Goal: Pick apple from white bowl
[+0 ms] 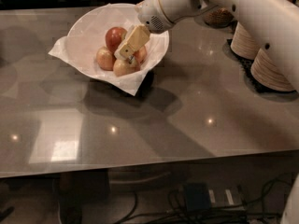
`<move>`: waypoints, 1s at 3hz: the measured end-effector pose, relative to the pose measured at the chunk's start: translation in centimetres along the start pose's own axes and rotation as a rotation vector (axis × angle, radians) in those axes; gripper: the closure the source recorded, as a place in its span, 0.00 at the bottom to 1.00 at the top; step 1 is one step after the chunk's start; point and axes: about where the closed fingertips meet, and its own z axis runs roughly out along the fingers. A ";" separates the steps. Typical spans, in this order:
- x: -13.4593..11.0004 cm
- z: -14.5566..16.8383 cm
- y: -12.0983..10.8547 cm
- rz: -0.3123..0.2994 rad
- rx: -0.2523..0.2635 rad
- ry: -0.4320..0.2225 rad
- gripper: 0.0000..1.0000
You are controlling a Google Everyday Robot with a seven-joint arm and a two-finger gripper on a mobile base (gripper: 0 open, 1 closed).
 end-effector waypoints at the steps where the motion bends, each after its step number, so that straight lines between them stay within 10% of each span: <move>1: 0.3 2.4 -0.3 0.007 -0.031 -0.042 0.00; 3: 0.4 5.9 -0.4 0.018 -0.072 -0.085 0.00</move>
Offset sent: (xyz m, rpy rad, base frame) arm 0.0279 0.0362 -0.0323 0.0923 0.0262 0.0649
